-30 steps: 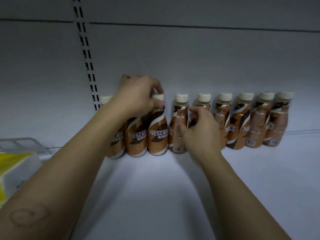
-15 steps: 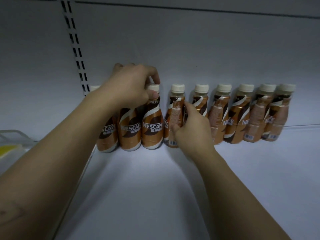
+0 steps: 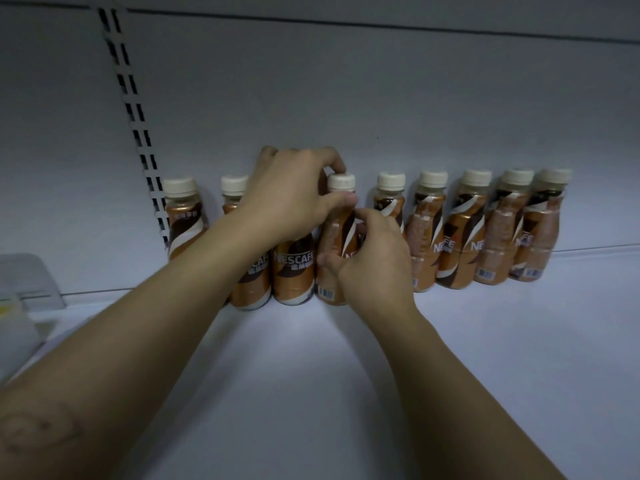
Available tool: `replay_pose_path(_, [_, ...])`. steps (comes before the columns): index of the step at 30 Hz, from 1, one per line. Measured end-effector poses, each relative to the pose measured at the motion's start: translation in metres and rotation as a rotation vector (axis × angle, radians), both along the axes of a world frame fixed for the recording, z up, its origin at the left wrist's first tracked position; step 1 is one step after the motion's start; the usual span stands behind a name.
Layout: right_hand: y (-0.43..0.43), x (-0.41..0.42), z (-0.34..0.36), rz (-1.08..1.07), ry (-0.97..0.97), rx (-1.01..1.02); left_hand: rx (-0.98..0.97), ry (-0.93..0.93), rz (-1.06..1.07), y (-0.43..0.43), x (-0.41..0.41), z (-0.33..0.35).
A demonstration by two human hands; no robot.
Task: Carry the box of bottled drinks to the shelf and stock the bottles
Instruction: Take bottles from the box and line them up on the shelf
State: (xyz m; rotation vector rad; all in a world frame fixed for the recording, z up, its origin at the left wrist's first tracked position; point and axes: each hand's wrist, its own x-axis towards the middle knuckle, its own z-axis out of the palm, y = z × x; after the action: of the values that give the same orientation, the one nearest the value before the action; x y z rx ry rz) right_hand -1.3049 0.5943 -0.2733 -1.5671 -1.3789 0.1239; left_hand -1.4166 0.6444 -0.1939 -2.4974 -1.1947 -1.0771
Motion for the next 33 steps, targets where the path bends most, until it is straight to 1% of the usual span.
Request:
replay_pose_path(2, [-0.001, 0.003, 0.003, 0.005, -0.013, 0.021, -0.039, -0.074, -0.033, 0.001, 0.001, -0.001])
replay_pose_path(5, [-0.003, 0.009, 0.010, -0.014, -0.045, 0.068, -0.079, -0.130, -0.054, 0.003, 0.001, -0.004])
replay_pose_path(7, [-0.004, 0.013, 0.013, -0.029, -0.044, 0.062, -0.082, -0.130, -0.053, 0.004, 0.000, -0.005])
replay_pose_path(10, [-0.005, 0.020, 0.015, -0.055, 0.008, 0.046, -0.088, -0.128, -0.051, 0.006, -0.001, -0.005])
replay_pose_path(15, [-0.005, 0.034, 0.017, -0.208, 0.082, 0.107, -0.122, -0.143, -0.030, 0.009, -0.001, -0.007])
replay_pose_path(18, [-0.007, 0.040, 0.017, -0.240, 0.080, 0.063, -0.108, -0.140, -0.041, 0.008, 0.000, -0.007])
replay_pose_path(22, [-0.013, 0.050, 0.021, -0.196, -0.038, -0.023, -0.063, -0.074, -0.048, 0.008, -0.001, -0.002])
replay_pose_path(26, [-0.015, 0.055, 0.025, -0.132, -0.095, -0.117, 0.009, 0.008, 0.032, 0.008, -0.001, 0.001])
replay_pose_path(30, [-0.009, 0.056, 0.028, -0.136, -0.114, -0.154, 0.017, -0.040, 0.009, 0.008, 0.000, -0.002])
replay_pose_path(33, [0.000, 0.056, 0.035, -0.148, -0.214, -0.179, -0.010, -0.059, -0.015, 0.010, -0.001, -0.003])
